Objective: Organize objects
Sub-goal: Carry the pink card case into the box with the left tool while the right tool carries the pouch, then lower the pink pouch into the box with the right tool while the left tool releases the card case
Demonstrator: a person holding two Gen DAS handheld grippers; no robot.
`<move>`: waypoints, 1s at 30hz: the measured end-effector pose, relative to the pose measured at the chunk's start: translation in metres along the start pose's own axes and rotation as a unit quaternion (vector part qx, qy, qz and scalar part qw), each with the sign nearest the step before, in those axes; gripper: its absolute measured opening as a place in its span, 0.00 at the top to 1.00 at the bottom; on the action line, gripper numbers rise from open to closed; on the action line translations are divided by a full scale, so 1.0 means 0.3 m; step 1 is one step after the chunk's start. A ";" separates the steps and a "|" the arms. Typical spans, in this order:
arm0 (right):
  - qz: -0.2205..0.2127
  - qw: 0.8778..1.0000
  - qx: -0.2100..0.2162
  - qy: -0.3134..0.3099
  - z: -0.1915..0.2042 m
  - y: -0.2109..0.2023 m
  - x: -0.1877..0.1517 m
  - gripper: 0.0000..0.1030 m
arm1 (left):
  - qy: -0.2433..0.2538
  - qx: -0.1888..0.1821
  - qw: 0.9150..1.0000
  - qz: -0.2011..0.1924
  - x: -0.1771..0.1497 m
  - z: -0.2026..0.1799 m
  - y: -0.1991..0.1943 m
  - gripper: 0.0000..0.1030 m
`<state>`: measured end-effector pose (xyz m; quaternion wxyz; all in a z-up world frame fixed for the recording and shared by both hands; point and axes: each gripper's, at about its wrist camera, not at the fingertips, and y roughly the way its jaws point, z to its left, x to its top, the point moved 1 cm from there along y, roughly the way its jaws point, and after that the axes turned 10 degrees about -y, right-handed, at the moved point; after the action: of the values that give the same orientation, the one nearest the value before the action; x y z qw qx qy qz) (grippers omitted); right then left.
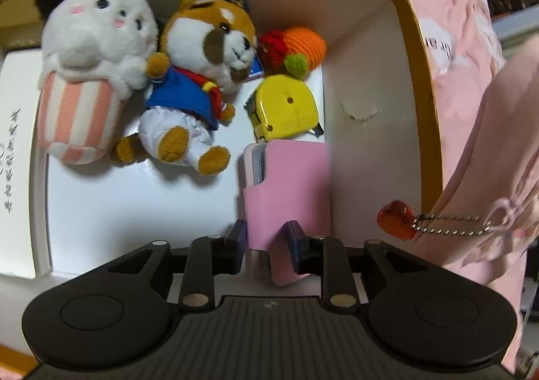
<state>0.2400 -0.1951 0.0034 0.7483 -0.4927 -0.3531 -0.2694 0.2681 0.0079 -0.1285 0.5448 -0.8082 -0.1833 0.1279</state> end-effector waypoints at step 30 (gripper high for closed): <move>0.018 1.000 0.002 0.020 0.005 0.009 -0.020 0.65 | 0.031 0.001 0.999 -0.011 0.066 -0.018 -0.001 0.77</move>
<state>0.2379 -0.1923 -0.0024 0.7608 -0.4920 -0.3302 -0.2649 0.2880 0.0123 -0.1263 0.5526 -0.8090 -0.1754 0.0971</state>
